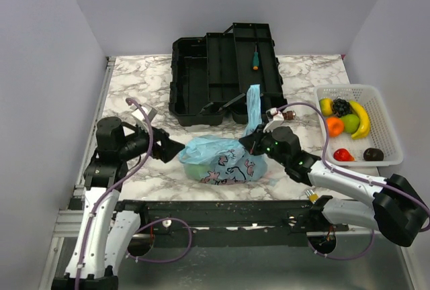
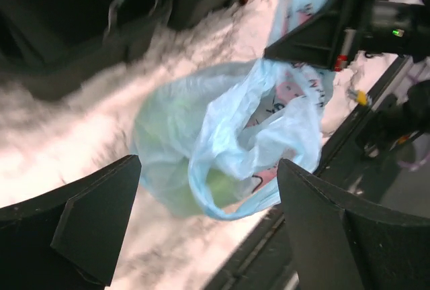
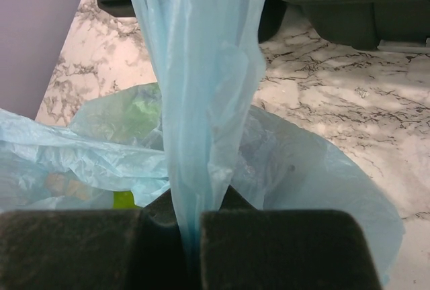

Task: Place the fake fruits into the plastic bag and tie a complex knot

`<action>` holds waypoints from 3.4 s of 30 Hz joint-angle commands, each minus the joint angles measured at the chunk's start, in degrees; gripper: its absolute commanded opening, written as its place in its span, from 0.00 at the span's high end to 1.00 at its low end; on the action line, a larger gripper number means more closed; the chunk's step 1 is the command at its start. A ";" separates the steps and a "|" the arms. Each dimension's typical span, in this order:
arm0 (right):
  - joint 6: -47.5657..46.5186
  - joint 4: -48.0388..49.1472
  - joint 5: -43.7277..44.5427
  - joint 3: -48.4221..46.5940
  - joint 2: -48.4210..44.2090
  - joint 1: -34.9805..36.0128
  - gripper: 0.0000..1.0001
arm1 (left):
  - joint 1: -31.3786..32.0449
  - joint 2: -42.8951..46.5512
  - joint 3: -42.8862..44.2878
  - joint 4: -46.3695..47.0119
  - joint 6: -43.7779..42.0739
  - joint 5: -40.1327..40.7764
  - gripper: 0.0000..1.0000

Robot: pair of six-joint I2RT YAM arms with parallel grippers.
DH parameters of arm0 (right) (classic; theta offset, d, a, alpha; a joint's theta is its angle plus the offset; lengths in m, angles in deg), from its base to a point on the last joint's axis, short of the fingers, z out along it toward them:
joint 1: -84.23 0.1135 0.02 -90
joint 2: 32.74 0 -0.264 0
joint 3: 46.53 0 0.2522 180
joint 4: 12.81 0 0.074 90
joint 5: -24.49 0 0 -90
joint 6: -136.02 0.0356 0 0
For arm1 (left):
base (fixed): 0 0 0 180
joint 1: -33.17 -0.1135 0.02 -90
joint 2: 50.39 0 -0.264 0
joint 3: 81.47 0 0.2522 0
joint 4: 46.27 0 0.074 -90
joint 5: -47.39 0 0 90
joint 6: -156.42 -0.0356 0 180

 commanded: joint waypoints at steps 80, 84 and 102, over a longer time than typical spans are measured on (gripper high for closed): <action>-51.86 -0.60 -25.80 -25.92 15.75 15.50 0.99 | 6.79 -6.30 17.81 -17.36 -2.74 -0.57 0.61; -49.21 2.17 -23.76 -23.83 13.70 15.46 0.99 | -2.85 -2.78 13.21 -13.18 5.04 -7.16 0.38; -42.63 9.34 -24.59 -23.17 12.95 15.47 0.58 | -0.62 0.06 1.15 7.05 23.71 -14.38 1.00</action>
